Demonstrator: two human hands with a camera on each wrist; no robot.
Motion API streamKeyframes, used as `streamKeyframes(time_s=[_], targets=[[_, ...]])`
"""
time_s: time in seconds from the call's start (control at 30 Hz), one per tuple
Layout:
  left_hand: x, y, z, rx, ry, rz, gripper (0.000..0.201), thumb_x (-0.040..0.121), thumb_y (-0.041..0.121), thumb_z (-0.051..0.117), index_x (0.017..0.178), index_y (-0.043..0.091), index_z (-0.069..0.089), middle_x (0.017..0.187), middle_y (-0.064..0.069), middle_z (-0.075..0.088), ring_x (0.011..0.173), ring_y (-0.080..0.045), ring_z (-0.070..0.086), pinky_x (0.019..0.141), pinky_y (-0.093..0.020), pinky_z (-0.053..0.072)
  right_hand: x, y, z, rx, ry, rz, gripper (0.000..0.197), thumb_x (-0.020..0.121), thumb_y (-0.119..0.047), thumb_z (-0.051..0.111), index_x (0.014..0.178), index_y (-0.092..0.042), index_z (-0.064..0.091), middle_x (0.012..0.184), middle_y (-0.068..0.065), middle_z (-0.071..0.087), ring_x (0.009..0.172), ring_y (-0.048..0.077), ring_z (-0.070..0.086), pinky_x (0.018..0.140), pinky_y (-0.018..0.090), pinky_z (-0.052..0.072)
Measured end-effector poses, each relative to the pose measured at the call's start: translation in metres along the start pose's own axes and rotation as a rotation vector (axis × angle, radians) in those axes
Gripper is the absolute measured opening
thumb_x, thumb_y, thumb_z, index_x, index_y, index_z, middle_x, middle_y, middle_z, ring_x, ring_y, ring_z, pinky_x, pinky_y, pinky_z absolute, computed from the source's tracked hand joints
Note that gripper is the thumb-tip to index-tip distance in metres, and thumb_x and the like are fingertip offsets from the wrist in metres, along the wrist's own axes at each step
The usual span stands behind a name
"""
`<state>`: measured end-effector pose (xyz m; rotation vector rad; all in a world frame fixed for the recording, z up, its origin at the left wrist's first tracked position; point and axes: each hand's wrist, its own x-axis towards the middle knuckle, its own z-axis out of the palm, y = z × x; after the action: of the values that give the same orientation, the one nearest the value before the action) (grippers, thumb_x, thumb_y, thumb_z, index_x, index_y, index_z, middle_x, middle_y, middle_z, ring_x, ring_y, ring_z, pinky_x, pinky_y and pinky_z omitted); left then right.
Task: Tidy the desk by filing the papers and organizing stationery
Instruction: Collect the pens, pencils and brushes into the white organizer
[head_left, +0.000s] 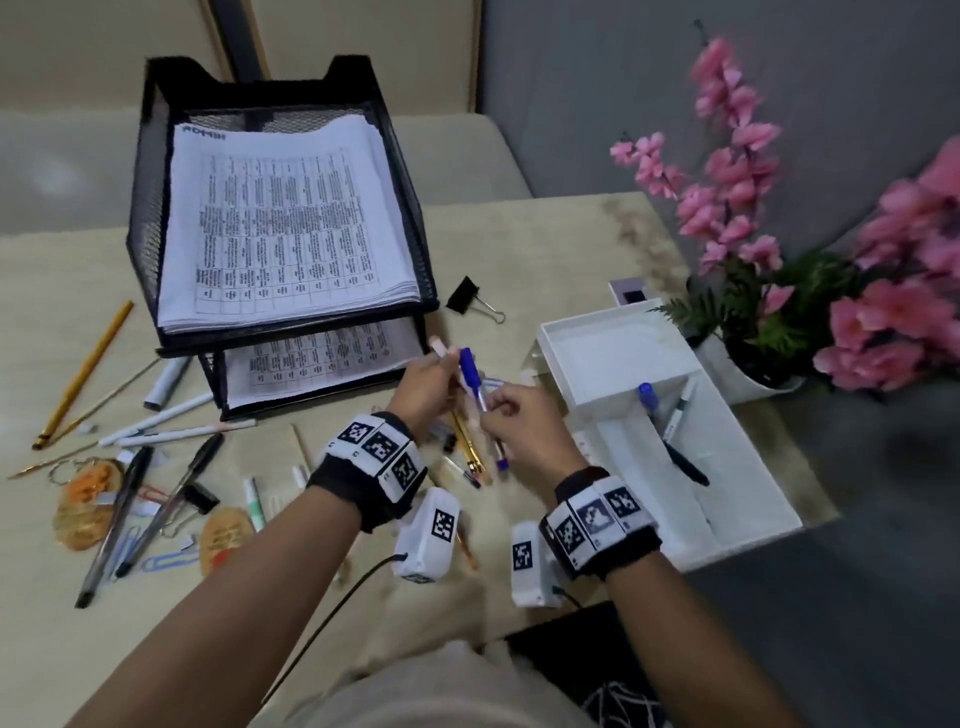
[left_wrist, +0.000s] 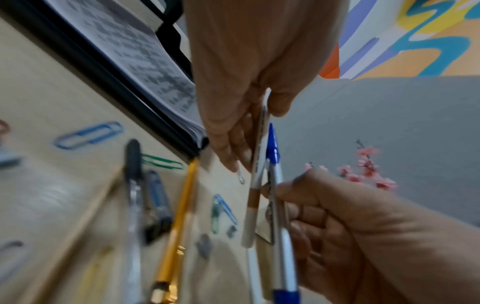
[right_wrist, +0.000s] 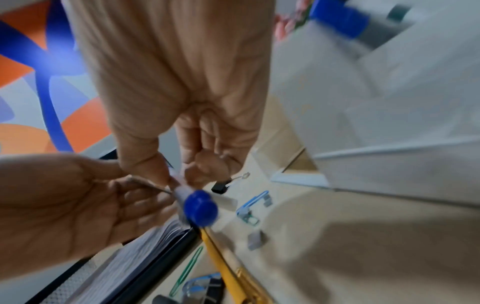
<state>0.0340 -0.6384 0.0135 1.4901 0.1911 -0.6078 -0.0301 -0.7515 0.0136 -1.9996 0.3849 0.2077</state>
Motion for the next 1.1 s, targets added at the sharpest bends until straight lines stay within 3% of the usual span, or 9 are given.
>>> streamKeyframes(time_s=[0.07,0.17,0.27,0.37,0.47,0.6,0.77,0.93,1.1], targets=[[-0.009,0.008,0.021,0.013,-0.082,0.059,0.025,0.100,0.019,0.035,0.099,0.006,0.057,0.082,-0.007,0.061,0.073,-0.016,0.058,0.055,-0.012,0.049,-0.014,0.003,-0.012,0.012,0.063,-0.015,0.008,0.075,-0.001,0.063,0.069,-0.001,0.058,0.061,-0.001,0.048,0.059,0.013,0.044,0.060,0.025,0.038],[-0.020,0.024,0.054,0.114,-0.160,0.256,0.015,0.096,0.009,0.046,0.087,0.010,0.058,0.076,-0.003,0.060,0.068,-0.012,0.056,0.059,-0.017,0.050,-0.034,0.006,-0.039,-0.047,0.231,-0.034,0.015,0.076,-0.005,0.065,0.068,-0.012,0.055,0.061,-0.001,0.051,0.057,0.011,0.046,0.056,0.015,0.039],[-0.025,0.039,0.090,0.187,-0.215,0.391,0.010,0.092,0.010,0.054,0.087,0.008,0.062,0.078,-0.002,0.060,0.069,-0.013,0.061,0.066,-0.021,0.054,-0.049,0.016,-0.073,-0.080,0.443,-0.048,0.013,0.079,-0.007,0.066,0.073,-0.011,0.055,0.068,0.004,0.058,0.061,0.017,0.053,0.062,0.024,0.046],[-0.028,0.045,0.123,0.197,-0.277,0.411,0.011,0.089,0.009,0.057,0.094,0.001,0.065,0.080,0.000,0.058,0.082,-0.030,0.065,0.082,-0.039,0.056,-0.057,0.033,-0.102,-0.151,0.624,-0.020,0.010,0.077,-0.005,0.065,0.080,-0.011,0.057,0.076,0.007,0.059,0.070,0.021,0.054,0.072,0.032,0.046],[-0.024,0.035,0.149,0.333,-0.287,0.500,0.002,0.081,0.011,0.062,0.080,0.012,0.063,0.081,-0.007,0.064,0.089,-0.033,0.065,0.086,-0.042,0.054,-0.058,0.054,-0.122,-0.199,0.759,-0.004,0.005,0.074,0.001,0.061,0.078,0.000,0.058,0.077,0.018,0.063,0.074,0.030,0.058,0.066,0.024,0.034],[-0.010,0.012,0.171,0.715,-0.264,0.595,0.004,0.080,0.007,0.061,0.078,0.010,0.061,0.083,-0.005,0.071,0.086,-0.023,0.066,0.081,-0.036,0.052,-0.055,0.074,-0.137,-0.227,0.710,0.121,0.007,0.077,-0.003,0.059,0.077,0.003,0.061,0.079,0.024,0.066,0.081,0.035,0.061,0.068,0.029,0.035],[0.002,-0.009,0.176,1.271,-0.215,0.807,0.018,0.083,0.014,0.059,0.099,0.018,0.067,0.114,0.000,0.060,0.114,-0.027,0.041,0.087,-0.035,0.033,-0.062,0.085,-0.141,-0.221,0.609,0.185,0.013,0.079,-0.014,0.062,0.090,-0.010,0.057,0.086,0.011,0.066,0.082,0.026,0.059,0.076,0.032,0.049],[0.003,-0.018,0.167,1.696,-0.103,1.010,0.038,0.049,0.009,0.075,0.082,0.028,0.072,0.086,-0.001,0.058,0.081,-0.022,0.046,0.059,-0.026,0.041,-0.064,0.087,-0.138,-0.240,0.501,0.191,0.017,0.079,-0.011,0.065,0.095,-0.009,0.060,0.079,0.002,0.058,0.081,0.021,0.056,0.077,0.028,0.045],[0.006,0.011,0.174,1.542,-0.388,0.917,0.029,0.084,-0.003,0.050,0.108,0.005,0.065,0.103,-0.013,0.055,0.096,-0.029,0.053,0.071,-0.032,0.045,-0.057,0.065,-0.151,-0.247,0.570,0.094,0.011,0.079,0.005,0.058,0.087,-0.002,0.063,0.079,0.003,0.058,0.078,0.018,0.056,0.067,0.016,0.039]])
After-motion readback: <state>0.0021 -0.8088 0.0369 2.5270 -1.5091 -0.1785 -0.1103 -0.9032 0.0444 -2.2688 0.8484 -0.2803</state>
